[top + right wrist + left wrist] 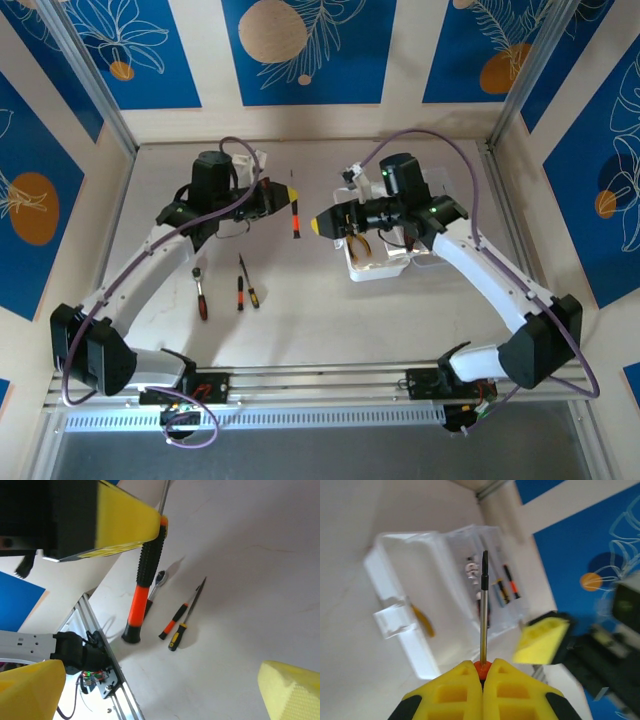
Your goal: Pack the tool kit
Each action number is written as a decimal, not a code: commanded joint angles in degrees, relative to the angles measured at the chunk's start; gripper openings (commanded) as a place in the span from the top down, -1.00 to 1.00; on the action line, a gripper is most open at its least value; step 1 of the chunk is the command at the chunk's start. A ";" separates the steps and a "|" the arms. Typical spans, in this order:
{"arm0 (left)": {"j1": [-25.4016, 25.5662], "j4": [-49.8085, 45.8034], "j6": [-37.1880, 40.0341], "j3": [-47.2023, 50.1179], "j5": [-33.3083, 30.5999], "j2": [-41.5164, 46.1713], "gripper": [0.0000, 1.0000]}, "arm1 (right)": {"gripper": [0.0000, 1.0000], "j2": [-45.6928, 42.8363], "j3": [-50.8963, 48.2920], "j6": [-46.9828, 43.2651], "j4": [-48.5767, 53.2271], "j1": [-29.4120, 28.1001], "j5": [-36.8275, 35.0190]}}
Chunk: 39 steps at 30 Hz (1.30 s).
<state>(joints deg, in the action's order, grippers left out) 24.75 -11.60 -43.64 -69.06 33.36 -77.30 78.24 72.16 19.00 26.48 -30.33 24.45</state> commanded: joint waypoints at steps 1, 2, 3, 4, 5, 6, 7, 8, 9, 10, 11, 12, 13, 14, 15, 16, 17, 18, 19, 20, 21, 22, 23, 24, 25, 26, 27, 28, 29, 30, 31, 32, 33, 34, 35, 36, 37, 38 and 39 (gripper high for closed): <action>1.10 7.19 -4.00 0.21 2.82 -0.97 1.00 | -0.91 2.12 0.64 2.07 -3.32 -1.76 1.13; 1.44 7.36 -4.09 0.14 2.76 -1.14 1.00 | -0.88 2.62 0.89 2.31 -3.80 -2.19 1.02; 1.82 7.53 -4.20 0.15 2.67 -1.35 1.00 | -0.84 2.97 1.09 2.50 -4.46 -2.54 0.70; 2.08 7.63 -4.30 0.18 2.75 -1.36 1.00 | -0.81 3.24 1.19 2.74 -5.02 -2.72 0.52; 2.41 7.93 -4.37 0.29 2.70 -1.45 1.00 | -0.77 3.56 1.31 3.04 -5.71 -2.89 0.53; 2.65 8.23 -4.48 0.41 2.64 -1.54 1.00 | -0.71 3.88 1.40 3.29 -6.38 -3.07 0.52; 2.91 8.57 -4.69 0.57 2.60 -1.55 1.00 | -0.65 4.19 1.60 3.47 -6.81 -3.16 0.36; 3.15 8.79 -4.79 0.75 2.52 -1.56 1.00 | -0.58 4.44 1.78 3.68 -7.24 -3.32 0.33; 3.36 8.95 -4.83 0.83 2.40 -1.57 1.00 | -0.48 4.63 1.91 3.83 -7.66 -3.41 0.33; 3.45 9.04 -4.88 1.01 2.32 -1.61 1.00 | -0.38 4.81 1.93 3.93 -8.03 -3.49 0.32; 3.54 9.22 -5.04 1.17 2.39 -1.64 1.00 | -0.31 4.96 2.03 4.09 -8.42 -3.58 0.34; 3.63 9.39 -5.13 1.27 2.39 -1.64 1.00 | -0.24 5.17 2.19 4.19 -8.71 -3.72 0.54; 3.68 9.70 -5.18 1.36 2.46 -1.77 1.00 | -0.18 5.41 2.40 4.20 -8.69 -3.78 0.66; 3.77 9.96 -5.37 1.47 2.52 -1.77 1.00 | -0.15 5.56 2.58 4.22 -8.73 -3.86 0.64; 3.81 10.30 -5.61 1.46 2.68 -1.89 1.00 | -0.10 5.77 2.61 4.30 -8.81 -3.95 0.64; 3.81 10.61 -5.75 1.52 2.83 -2.00 1.00 | -0.02 5.87 2.64 4.41 -8.93 -4.04 0.65; 3.89 10.93 -5.92 1.40 3.02 -2.15 1.00 | 0.08 5.88 2.67 4.41 -9.05 -4.13 0.63; 3.86 10.98 -5.93 1.34 3.13 -2.32 1.00 | 0.16 5.88 2.62 4.50 -9.16 -4.21 0.54; 3.94 10.94 -5.93 1.33 3.17 -2.41 1.00 | 0.24 5.83 2.61 4.48 -9.25 -4.30 0.49; 3.97 11.02 -5.85 1.31 3.12 -2.54 1.00 | 0.40 5.83 2.59 4.47 -9.25 -4.28 0.38; 3.99 10.90 -5.79 1.34 3.27 -2.62 1.00 | 0.56 5.67 2.62 4.47 -9.05 -4.30 0.13; 3.99 10.74 -5.69 1.30 3.27 -2.71 1.00 | 0.69 5.59 2.66 4.45 -8.76 -4.30 -0.23; 3.99 10.62 -5.67 1.47 3.19 -2.73 0.98 | 0.82 5.40 2.73 4.36 -8.20 -4.23 -0.68; 3.97 10.52 -5.59 1.55 3.16 -2.68 0.85 | 0.97 5.22 2.90 4.07 -7.45 -4.16 -1.01; 3.98 9.97 -5.20 1.39 3.04 -2.73 0.73 | 1.00 5.02 3.02 3.65 -6.67 -4.02 -1.41; 3.90 8.68 -4.15 1.10 2.87 -2.61 0.58 | 1.00 4.68 3.06 3.23 -5.70 -3.79 -1.85; 3.77 6.45 -2.60 0.38 2.12 -2.47 0.34 | 1.00 4.22 3.09 2.79 -4.61 -3.26 -2.11; 3.51 3.65 -0.80 -0.41 1.14 -2.32 0.09 | 1.00 3.73 3.07 2.24 -3.54 -2.76 -2.42; 3.06 -0.47 1.52 -1.73 -0.27 -2.08 -0.15 | 1.00 3.00 3.06 1.18 -1.85 -2.11 -2.81; 2.21 -5.11 4.45 -3.16 -2.26 -1.73 -0.39 | 1.00 2.27 3.03 -0.05 0.19 -1.28 -3.66; 1.46 -9.13 6.78 -4.32 -4.40 -1.35 -0.60 | 1.00 1.47 3.05 -1.17 2.05 -0.27 -4.71; 0.38 -13.27 9.39 -5.39 -6.88 -0.90 -0.88 | 1.00 0.56 2.92 -2.51 4.43 1.14 -5.73; -0.82 -16.78 11.66 -6.34 -8.98 -0.43 -0.99 | 1.00 -0.32 2.99 -3.92 6.92 3.09 -6.53; -2.14 -19.64 13.74 -7.03 -10.56 -0.15 -0.99 | 1.00 -0.97 3.07 -5.20 9.07 5.04 -7.40; -3.60 -22.98 15.85 -7.76 -12.59 0.10 -0.99 | 1.00 -1.68 3.24 -6.72 11.73 7.50 -8.62; -4.97 -26.08 17.89 -8.36 -14.91 0.22 -0.99 | 1.00 -2.26 3.52 -8.44 14.46 9.91 -10.21; -6.05 -28.77 19.76 -8.75 -17.17 0.39 -0.99 | 1.00 -2.63 3.86 -9.83 16.67 12.14 -12.15; -6.79 -31.72 21.66 -9.19 -20.62 0.47 -0.99 | 1.00 -2.77 4.29 -11.25 18.91 14.67 -14.79; -7.69 -34.16 23.49 -9.34 -23.74 0.41 -0.99 | 1.00 -2.75 4.55 -12.46 20.70 16.96 -17.22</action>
<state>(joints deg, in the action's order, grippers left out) 19.16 -32.42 -29.39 -76.36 20.18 -78.41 77.12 74.37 12.80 37.19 -17.91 14.35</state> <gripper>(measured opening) 0.996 0.084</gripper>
